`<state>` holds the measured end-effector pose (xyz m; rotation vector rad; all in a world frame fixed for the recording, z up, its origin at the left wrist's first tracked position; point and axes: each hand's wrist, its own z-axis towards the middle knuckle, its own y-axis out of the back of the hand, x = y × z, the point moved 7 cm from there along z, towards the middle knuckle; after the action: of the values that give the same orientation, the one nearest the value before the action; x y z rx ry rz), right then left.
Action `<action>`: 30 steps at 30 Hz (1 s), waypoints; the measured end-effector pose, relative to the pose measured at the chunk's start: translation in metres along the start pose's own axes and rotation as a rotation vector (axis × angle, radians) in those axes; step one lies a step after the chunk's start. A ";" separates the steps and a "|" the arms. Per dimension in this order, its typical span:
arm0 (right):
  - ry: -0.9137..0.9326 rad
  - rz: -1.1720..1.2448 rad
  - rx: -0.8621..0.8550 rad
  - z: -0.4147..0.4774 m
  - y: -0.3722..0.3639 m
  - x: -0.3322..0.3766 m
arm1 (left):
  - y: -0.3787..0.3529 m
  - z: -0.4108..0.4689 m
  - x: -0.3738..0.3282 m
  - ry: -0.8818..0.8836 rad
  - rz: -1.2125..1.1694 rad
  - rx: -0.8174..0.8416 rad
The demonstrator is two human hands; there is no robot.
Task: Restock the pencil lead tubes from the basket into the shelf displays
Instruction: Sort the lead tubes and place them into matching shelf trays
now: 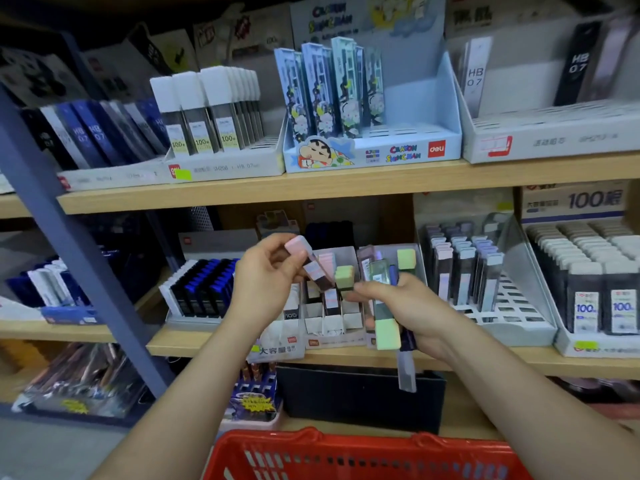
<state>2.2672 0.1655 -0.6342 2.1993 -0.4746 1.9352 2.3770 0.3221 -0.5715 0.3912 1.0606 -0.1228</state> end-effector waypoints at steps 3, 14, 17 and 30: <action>0.011 0.023 -0.028 0.006 -0.009 0.006 | -0.004 0.005 -0.004 -0.023 -0.033 0.016; 0.012 0.152 -0.094 0.018 0.007 0.019 | -0.035 0.021 -0.007 -0.144 0.201 0.069; 0.008 0.125 -0.046 0.015 0.001 0.013 | -0.029 0.028 -0.004 -0.114 0.158 0.018; 0.032 0.151 -0.087 0.027 -0.011 0.012 | 0.012 0.031 -0.007 -0.145 0.060 -0.188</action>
<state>2.2978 0.1653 -0.6255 2.1307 -0.7248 1.9794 2.4024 0.3209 -0.5495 0.2404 0.9081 0.0025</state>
